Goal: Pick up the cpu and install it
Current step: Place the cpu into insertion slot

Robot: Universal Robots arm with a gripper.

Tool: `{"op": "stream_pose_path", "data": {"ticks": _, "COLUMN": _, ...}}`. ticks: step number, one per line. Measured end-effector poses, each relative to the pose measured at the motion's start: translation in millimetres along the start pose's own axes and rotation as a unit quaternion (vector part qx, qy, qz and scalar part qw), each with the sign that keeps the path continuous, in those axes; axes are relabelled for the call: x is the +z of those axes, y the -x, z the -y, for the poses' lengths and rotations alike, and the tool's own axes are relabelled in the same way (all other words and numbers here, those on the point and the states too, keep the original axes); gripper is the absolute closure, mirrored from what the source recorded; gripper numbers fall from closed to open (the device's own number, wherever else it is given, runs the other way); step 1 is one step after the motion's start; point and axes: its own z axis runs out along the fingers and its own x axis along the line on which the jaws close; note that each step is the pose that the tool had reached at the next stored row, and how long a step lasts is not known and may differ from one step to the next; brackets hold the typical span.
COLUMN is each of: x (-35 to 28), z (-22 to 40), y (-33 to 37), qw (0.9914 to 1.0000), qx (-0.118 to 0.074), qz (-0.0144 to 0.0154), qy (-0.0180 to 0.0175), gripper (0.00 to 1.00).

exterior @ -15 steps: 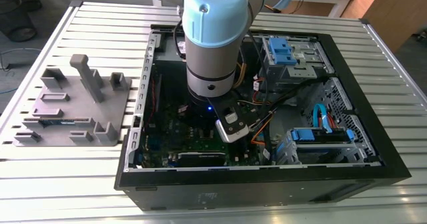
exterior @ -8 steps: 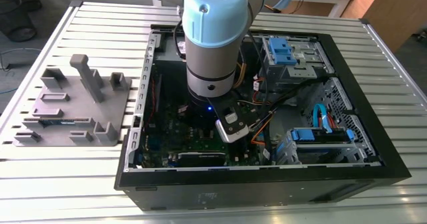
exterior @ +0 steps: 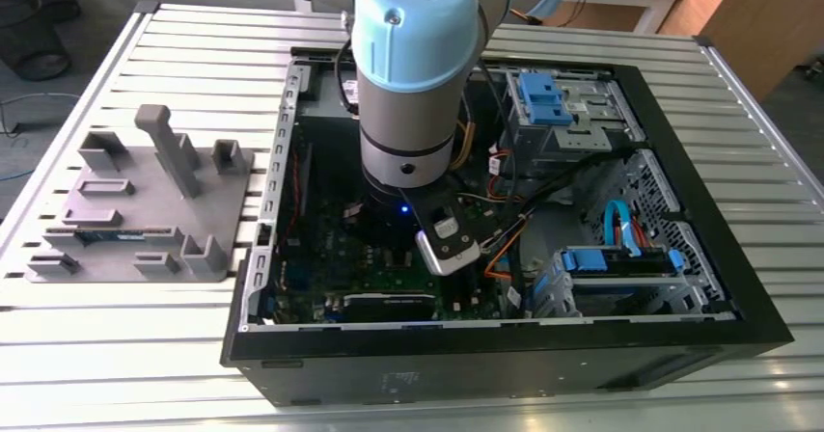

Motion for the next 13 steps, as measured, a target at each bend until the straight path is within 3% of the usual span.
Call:
{"op": "stream_pose_path", "data": {"ticks": 5, "x": -3.3, "z": -0.3, "y": 0.2, "qw": 1.0, "qx": 0.0, "qz": 0.0004, "qy": 0.001, "gripper": 0.89}}
{"op": "stream_pose_path", "data": {"ticks": 13, "x": -18.6, "z": -0.1, "y": 0.5, "qw": 1.0, "qx": 0.0, "qz": 0.0, "qy": 0.0, "gripper": 0.89}}
